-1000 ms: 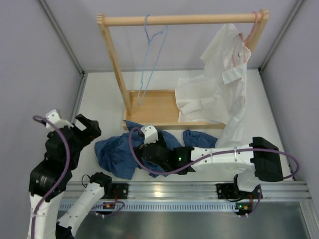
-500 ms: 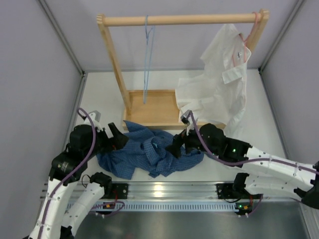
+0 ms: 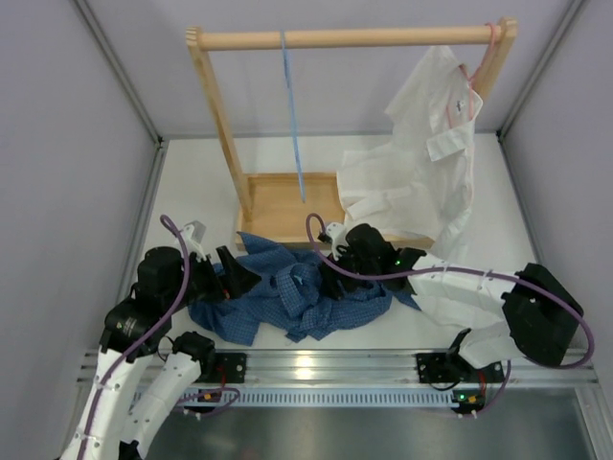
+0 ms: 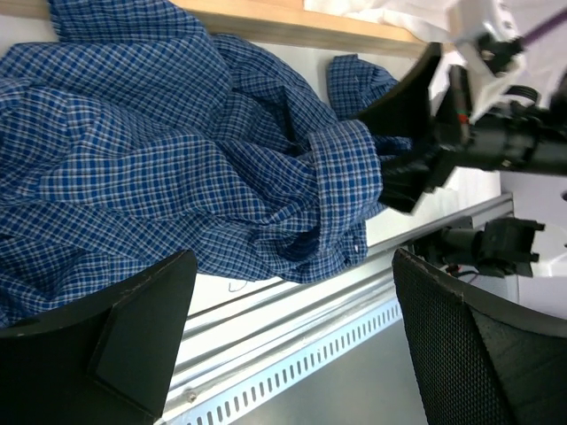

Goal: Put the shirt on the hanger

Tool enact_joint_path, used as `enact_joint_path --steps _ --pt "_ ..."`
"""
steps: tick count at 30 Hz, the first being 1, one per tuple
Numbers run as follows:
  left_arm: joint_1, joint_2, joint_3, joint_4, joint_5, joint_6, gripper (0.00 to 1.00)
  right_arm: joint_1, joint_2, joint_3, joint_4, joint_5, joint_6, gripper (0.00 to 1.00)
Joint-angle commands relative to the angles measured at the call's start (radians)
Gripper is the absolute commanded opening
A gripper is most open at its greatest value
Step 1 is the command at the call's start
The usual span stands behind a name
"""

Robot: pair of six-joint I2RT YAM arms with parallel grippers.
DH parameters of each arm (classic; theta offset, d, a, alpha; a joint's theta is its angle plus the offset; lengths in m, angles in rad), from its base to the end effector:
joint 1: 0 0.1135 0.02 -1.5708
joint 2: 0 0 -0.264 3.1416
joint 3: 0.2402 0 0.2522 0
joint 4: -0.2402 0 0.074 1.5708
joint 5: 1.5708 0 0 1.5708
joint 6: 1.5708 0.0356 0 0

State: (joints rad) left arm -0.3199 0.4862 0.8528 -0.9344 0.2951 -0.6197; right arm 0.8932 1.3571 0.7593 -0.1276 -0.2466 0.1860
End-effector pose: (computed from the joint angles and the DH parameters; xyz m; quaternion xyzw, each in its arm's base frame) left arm 0.0773 -0.0365 0.3226 -0.0596 0.8682 -0.3302 0.3656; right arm 0.1697 0.2247 0.2112 -0.3607 0.8316 0.3054 0.2916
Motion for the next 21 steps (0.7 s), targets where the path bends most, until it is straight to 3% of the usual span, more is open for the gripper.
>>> enact_joint_path --steps 1,3,4,7,15,21 --pt "0.002 -0.012 0.011 0.060 0.081 -0.005 0.95 -0.008 0.052 0.083 0.117 -0.069 -0.039 0.60" --pt "0.002 -0.014 0.015 0.059 0.084 -0.006 0.94 -0.008 0.050 0.084 0.144 -0.074 -0.030 0.48" --pt "0.002 -0.015 0.015 0.059 0.084 -0.008 0.94 -0.008 0.028 0.083 0.148 -0.053 -0.028 0.33" --pt "0.002 -0.018 0.011 0.055 0.061 -0.012 0.94 -0.008 -0.047 0.080 0.099 0.103 0.021 0.00" --pt "0.002 0.000 0.020 0.054 -0.115 -0.038 0.89 0.027 -0.136 0.218 -0.231 0.329 0.128 0.00" --pt "0.001 0.132 0.078 0.065 -0.183 -0.006 0.89 0.021 -0.087 0.299 -0.386 0.527 0.133 0.00"
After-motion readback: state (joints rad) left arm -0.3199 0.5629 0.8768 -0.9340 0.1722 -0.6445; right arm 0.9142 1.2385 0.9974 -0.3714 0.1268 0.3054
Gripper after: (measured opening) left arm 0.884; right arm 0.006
